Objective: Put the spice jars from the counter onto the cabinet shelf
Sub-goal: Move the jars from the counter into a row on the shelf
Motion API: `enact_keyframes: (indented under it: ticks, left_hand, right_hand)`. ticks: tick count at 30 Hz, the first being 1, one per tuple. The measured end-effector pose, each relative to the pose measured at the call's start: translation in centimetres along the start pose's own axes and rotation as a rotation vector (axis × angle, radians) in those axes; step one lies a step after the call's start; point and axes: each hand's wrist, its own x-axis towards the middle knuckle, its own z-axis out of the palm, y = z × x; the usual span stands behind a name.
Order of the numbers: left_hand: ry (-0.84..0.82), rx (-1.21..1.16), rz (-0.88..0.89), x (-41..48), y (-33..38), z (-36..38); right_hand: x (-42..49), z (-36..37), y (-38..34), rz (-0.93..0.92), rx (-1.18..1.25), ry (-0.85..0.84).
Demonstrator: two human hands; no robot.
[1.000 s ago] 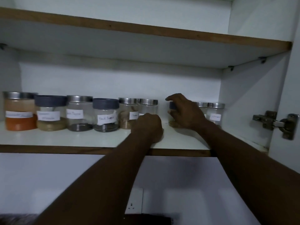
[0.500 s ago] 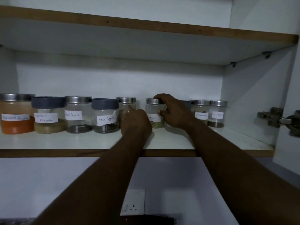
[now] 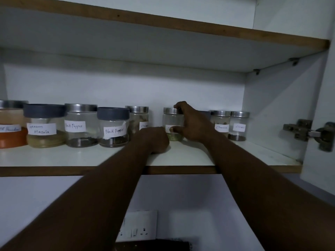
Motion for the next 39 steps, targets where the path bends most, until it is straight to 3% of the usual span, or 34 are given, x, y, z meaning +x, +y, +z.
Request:
enact_keyframes:
  ticks: [17,33,39]
  left_hand:
    - [-0.02,-0.017,0.058,0.4,-0.2,0.3]
    - [0.026,-0.014,0.031,0.6,-0.3,0.5]
    - [0.142,-0.008,0.016,-0.6,-0.4,0.5]
  right_hand:
    - [-0.1,-0.2,-0.9,0.033,-0.332,-0.035]
    - [-0.2,0.0,-0.4,0.012,-0.354,-0.033]
    - [-0.1,-0.2,-0.2,0.026,-0.286,-0.07]
